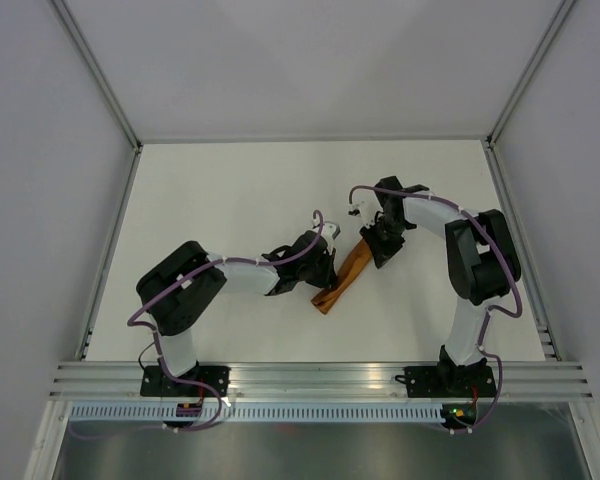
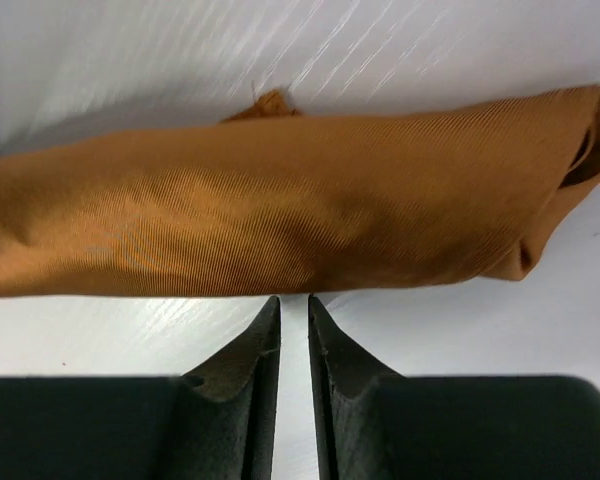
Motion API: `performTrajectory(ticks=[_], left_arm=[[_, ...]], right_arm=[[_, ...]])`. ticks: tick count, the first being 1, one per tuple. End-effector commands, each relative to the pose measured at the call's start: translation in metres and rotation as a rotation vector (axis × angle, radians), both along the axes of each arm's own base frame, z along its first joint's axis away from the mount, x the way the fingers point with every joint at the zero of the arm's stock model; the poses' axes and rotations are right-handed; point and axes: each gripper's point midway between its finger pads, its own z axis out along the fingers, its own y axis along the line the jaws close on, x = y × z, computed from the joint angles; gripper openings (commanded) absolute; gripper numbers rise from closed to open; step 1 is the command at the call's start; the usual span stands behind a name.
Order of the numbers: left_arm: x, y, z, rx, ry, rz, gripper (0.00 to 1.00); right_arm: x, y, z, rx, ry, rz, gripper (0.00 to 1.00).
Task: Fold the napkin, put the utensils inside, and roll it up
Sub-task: Adjust the napkin at the center of the board.
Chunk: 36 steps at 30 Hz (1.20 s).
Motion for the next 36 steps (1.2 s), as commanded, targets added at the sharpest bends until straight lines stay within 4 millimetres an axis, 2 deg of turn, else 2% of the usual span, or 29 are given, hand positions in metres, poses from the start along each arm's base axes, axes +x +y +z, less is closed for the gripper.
performTrajectory(ticks=[1, 10, 24, 30, 36], left_arm=[[-0.042, 0.025, -0.050, 0.122, 0.169, -0.009, 0.07], [-0.056, 0.011, -0.059, 0.112, 0.189, -0.030, 0.06], [-0.057, 0.002, -0.057, 0.087, 0.194, -0.036, 0.06], [-0.059, 0.001, -0.056, 0.083, 0.195, -0.032, 0.06], [-0.053, 0.011, -0.050, 0.106, 0.159, -0.010, 0.07]], right_arm=[[0.019, 0.000, -0.010, -0.037, -0.028, -0.042, 0.23], [0.038, -0.001, -0.015, -0.071, -0.050, -0.056, 0.23], [0.046, -0.001, -0.018, -0.086, -0.062, -0.062, 0.23], [0.051, 0.004, -0.019, -0.092, -0.075, -0.050, 0.22], [0.053, 0.003, -0.014, -0.098, -0.095, -0.054, 0.22]])
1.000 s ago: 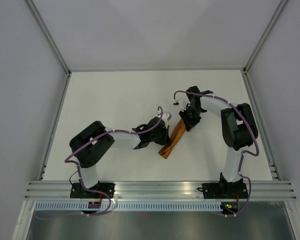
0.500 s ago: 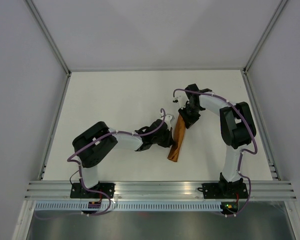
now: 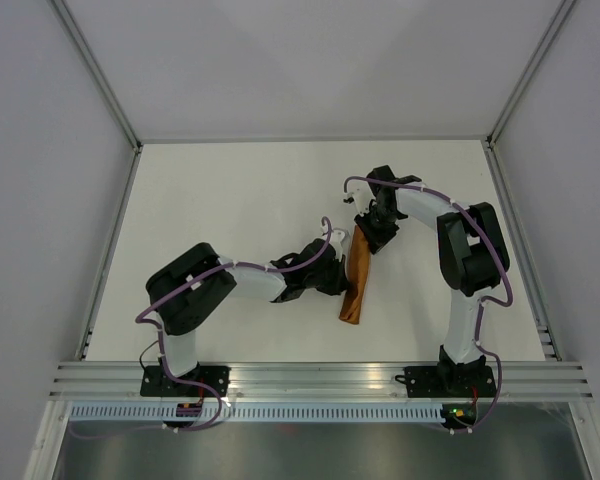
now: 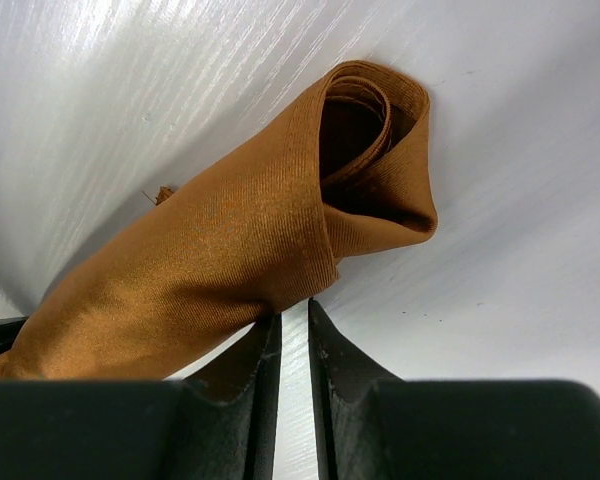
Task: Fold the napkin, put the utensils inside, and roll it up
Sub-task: Adjust the napkin at the center of the board, then reset both arms
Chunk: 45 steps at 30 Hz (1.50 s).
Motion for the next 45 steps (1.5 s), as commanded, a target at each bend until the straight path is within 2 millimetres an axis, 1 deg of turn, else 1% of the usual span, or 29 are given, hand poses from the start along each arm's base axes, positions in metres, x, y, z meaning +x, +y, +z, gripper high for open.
performTrajectory(ticks=[1, 3, 4, 7, 8, 10, 12, 17, 20, 23, 24, 25, 26, 27, 28, 29, 30, 31, 32, 33, 34, 35, 37, 38, 39, 40, 41, 44, 45], left_arm=[[-0.029, 0.043, -0.040, 0.195, 0.103, 0.022, 0.08], [-0.025, 0.047, -0.033, 0.203, 0.083, 0.031, 0.10], [-0.022, 0.046, -0.021, 0.185, 0.059, 0.037, 0.11], [-0.013, 0.053, -0.006, 0.191, 0.031, 0.055, 0.15], [-0.007, 0.053, 0.006, 0.180, 0.005, 0.064, 0.16], [0.000, 0.061, 0.015, 0.185, -0.008, 0.081, 0.20], [0.009, 0.069, 0.031, 0.174, -0.031, 0.106, 0.23], [0.024, 0.081, 0.067, 0.147, -0.071, 0.123, 0.26], [0.032, 0.084, 0.094, 0.123, -0.112, 0.128, 0.27], [0.038, 0.084, 0.122, 0.082, -0.140, 0.125, 0.28], [0.039, 0.084, 0.128, 0.075, -0.145, 0.125, 0.28], [0.040, 0.084, 0.144, 0.049, -0.168, 0.126, 0.28], [0.040, 0.087, 0.150, 0.039, -0.168, 0.124, 0.29], [0.040, 0.088, 0.158, 0.026, -0.178, 0.123, 0.30], [0.040, 0.092, 0.173, 0.001, -0.203, 0.130, 0.32], [0.038, 0.096, 0.178, -0.009, -0.193, 0.122, 0.32], [0.038, 0.100, 0.184, -0.014, -0.200, 0.124, 0.33], [0.035, 0.106, 0.197, -0.033, -0.219, 0.124, 0.34], [0.035, 0.113, 0.200, -0.028, -0.220, 0.133, 0.36], [0.033, 0.119, 0.203, -0.027, -0.224, 0.140, 0.37], [0.030, 0.123, 0.206, -0.028, -0.233, 0.133, 0.38], [0.027, 0.129, 0.214, -0.037, -0.250, 0.136, 0.40], [0.020, 0.137, 0.215, -0.024, -0.255, 0.130, 0.41], [0.016, 0.142, 0.224, -0.038, -0.270, 0.129, 0.41], [0.013, 0.145, 0.224, -0.038, -0.270, 0.128, 0.42], [0.010, 0.147, 0.225, -0.036, -0.272, 0.125, 0.42], [0.008, 0.150, 0.227, -0.039, -0.277, 0.126, 0.43], [-0.001, 0.156, 0.231, -0.049, -0.286, 0.116, 0.43], [-0.003, 0.158, 0.231, -0.051, -0.290, 0.118, 0.43]], right_arm=[[0.006, -0.007, -0.013, -0.057, -0.017, -0.028, 0.22], [0.006, -0.005, -0.009, -0.045, -0.024, -0.027, 0.23], [0.007, -0.004, -0.005, -0.038, -0.033, -0.025, 0.23], [0.007, -0.003, 0.001, -0.029, -0.043, -0.021, 0.23], [0.007, -0.003, 0.003, -0.029, -0.047, -0.023, 0.23], [0.010, -0.003, 0.010, -0.021, -0.065, -0.024, 0.24], [0.010, -0.002, 0.016, -0.009, -0.075, -0.029, 0.25], [0.012, -0.015, 0.041, 0.019, -0.112, -0.050, 0.29], [0.015, -0.032, 0.058, 0.039, -0.131, -0.076, 0.31], [0.016, -0.047, 0.084, 0.093, -0.161, -0.113, 0.33], [0.016, -0.051, 0.102, 0.116, -0.201, -0.119, 0.34], [0.016, -0.060, 0.113, 0.149, -0.212, -0.146, 0.35], [0.016, -0.066, 0.126, 0.165, -0.242, -0.161, 0.37], [0.014, -0.071, 0.149, 0.192, -0.301, -0.170, 0.39], [0.014, -0.081, 0.163, 0.226, -0.331, -0.203, 0.41], [0.014, -0.091, 0.178, 0.251, -0.367, -0.231, 0.44], [0.009, -0.097, 0.201, 0.278, -0.430, -0.247, 0.48], [0.007, -0.116, 0.211, 0.289, -0.464, -0.299, 0.51], [0.003, -0.118, 0.221, 0.318, -0.489, -0.307, 0.53], [-0.004, -0.131, 0.236, 0.318, -0.540, -0.341, 0.57], [-0.008, -0.135, 0.241, 0.323, -0.561, -0.355, 0.58], [-0.013, -0.137, 0.238, 0.322, -0.561, -0.369, 0.59], [-0.022, -0.141, 0.249, 0.323, -0.619, -0.399, 0.63], [-0.029, -0.142, 0.249, 0.313, -0.635, -0.418, 0.66], [-0.029, -0.144, 0.251, 0.313, -0.663, -0.434, 0.75], [-0.033, -0.145, 0.244, 0.315, -0.653, -0.461, 0.78], [-0.035, -0.145, 0.245, 0.315, -0.667, -0.473, 0.81], [-0.038, -0.151, 0.257, 0.309, -0.754, -0.535, 0.97], [-0.040, -0.151, 0.264, 0.309, -0.785, -0.542, 0.98]])
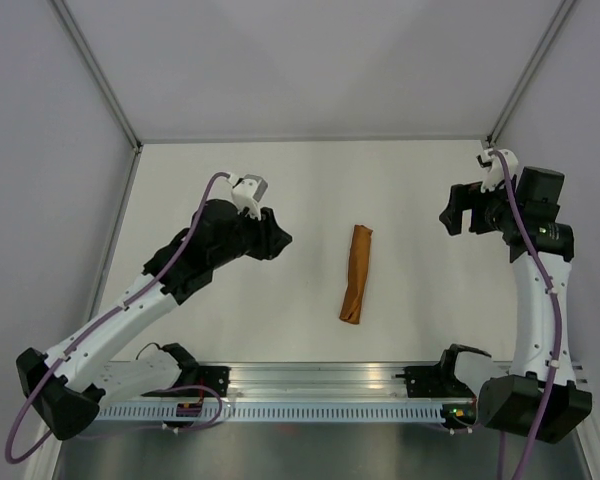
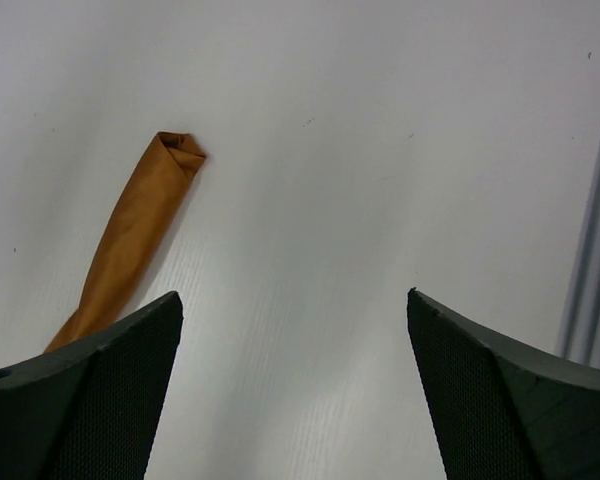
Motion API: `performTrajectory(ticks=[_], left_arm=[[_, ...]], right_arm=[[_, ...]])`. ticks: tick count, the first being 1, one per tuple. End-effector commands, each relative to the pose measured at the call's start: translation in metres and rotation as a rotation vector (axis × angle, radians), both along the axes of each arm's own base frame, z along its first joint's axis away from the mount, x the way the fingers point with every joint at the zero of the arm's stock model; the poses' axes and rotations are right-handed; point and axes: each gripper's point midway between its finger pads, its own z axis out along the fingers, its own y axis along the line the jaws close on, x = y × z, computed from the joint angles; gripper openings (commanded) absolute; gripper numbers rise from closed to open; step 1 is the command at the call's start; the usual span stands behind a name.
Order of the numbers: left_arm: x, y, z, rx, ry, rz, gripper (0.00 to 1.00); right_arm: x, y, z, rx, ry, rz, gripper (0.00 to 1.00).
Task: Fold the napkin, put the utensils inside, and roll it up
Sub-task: Reset both arms
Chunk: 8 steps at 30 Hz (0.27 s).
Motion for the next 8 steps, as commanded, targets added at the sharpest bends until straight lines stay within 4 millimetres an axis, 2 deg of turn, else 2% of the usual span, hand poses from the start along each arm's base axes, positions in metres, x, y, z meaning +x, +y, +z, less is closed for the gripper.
performTrajectory(ticks=[1, 4, 8], left_arm=[[-0.0139, 0.0086, -0.0096, 0.046, 0.010, -0.050, 0.43], [-0.0174, 0.0093, -0.0077, 0.035, 0.007, -0.057, 0.44], [-0.0199, 0.0089, -0.0054, 0.023, 0.008, -0.063, 0.44]], right_arm=[[0.0062, -0.0065, 0.0236, 0.026, -0.104, -0.092, 0.98], [0.0037, -0.0048, 0.0310, 0.034, -0.122, -0.096, 0.98], [0.0029, -0.0056, 0.0302, 0.033, -0.125, -0.104, 0.98]])
